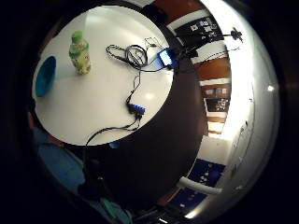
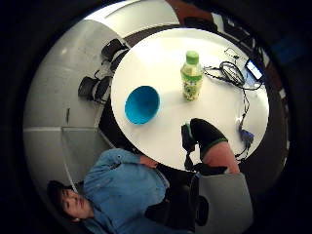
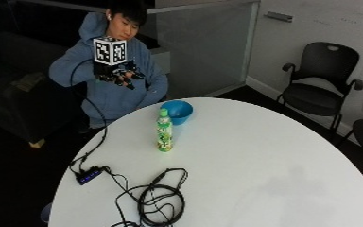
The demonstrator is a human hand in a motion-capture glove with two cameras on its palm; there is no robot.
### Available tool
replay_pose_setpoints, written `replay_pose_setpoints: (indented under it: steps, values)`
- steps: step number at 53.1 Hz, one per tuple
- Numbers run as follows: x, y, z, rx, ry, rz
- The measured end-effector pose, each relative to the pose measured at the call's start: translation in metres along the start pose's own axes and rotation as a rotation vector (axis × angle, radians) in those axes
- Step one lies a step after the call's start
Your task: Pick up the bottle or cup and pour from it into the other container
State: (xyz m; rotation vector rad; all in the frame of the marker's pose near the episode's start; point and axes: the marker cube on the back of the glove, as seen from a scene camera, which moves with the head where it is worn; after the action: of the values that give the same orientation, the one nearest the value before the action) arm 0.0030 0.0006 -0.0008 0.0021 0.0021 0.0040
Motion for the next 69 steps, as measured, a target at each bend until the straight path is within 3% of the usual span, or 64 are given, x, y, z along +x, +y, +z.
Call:
replay_pose_setpoints:
  steps: [22, 52, 69]
  values:
    - [0.045, 0.013, 0.003, 0.043, -0.137, 0.041]
    - [0.106, -0.025, 0.102, 0.183, -0.856, 0.066]
    - [0.097, -0.067, 0.158, 0.18, -1.082, 0.084]
